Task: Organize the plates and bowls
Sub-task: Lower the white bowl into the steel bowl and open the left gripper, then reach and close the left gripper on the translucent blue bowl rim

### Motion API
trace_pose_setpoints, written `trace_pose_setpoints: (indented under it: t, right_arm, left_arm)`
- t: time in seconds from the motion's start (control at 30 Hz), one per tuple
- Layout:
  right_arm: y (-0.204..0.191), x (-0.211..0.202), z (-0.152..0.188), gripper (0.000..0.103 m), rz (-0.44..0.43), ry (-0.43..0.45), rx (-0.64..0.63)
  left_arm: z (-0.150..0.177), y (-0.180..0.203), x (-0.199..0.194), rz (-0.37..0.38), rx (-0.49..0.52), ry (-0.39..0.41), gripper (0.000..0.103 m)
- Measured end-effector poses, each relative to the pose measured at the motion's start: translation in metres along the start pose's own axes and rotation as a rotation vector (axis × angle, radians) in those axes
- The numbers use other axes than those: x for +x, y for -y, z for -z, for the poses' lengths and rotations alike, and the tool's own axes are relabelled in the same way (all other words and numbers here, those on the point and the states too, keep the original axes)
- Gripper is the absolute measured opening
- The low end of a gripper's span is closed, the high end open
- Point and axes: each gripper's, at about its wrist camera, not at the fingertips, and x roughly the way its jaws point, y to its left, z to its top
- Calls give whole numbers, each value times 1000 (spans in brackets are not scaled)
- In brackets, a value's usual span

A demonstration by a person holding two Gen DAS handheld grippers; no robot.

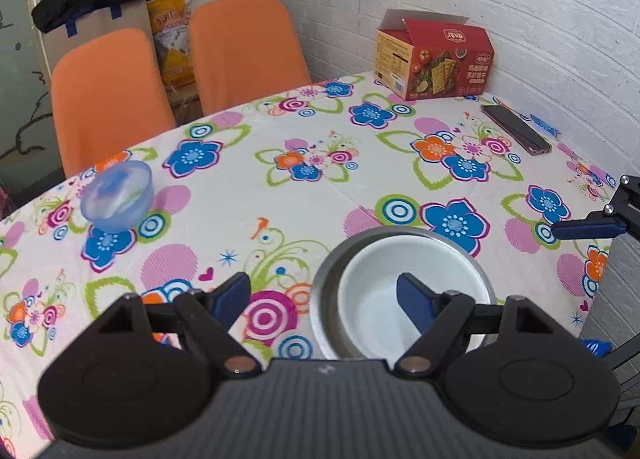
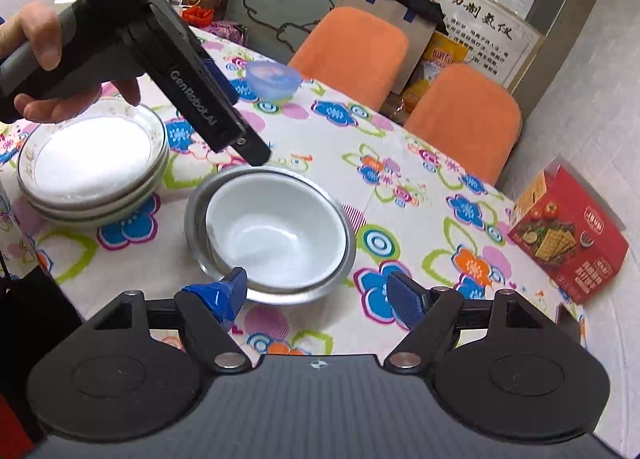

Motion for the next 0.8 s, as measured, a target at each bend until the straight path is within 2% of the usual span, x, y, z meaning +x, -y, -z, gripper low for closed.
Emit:
trace_pose_setpoints:
  t: [0.23, 0.4, 0.6, 0.73, 0.8]
  right_arm:
    - [4, 15, -39, 63, -31, 76, 12]
    - [11, 55, -83, 63, -100, 144, 95]
    - [13, 140, -133, 63, -182, 126, 138]
    - [9, 195, -159, 63, -263, 107, 123]
    - [5, 221, -170, 63, -276, 85, 97]
  left_arm:
    - [1, -55, -18, -116, -50, 2, 80]
    - [-9, -115, -18, -186, -144, 16, 80]
    - [-31, -185, 17, -232, -246, 22, 80]
    - [-45, -225, 59, -213, -333, 0, 80]
    - [-51, -239, 81, -199, -359, -21, 80]
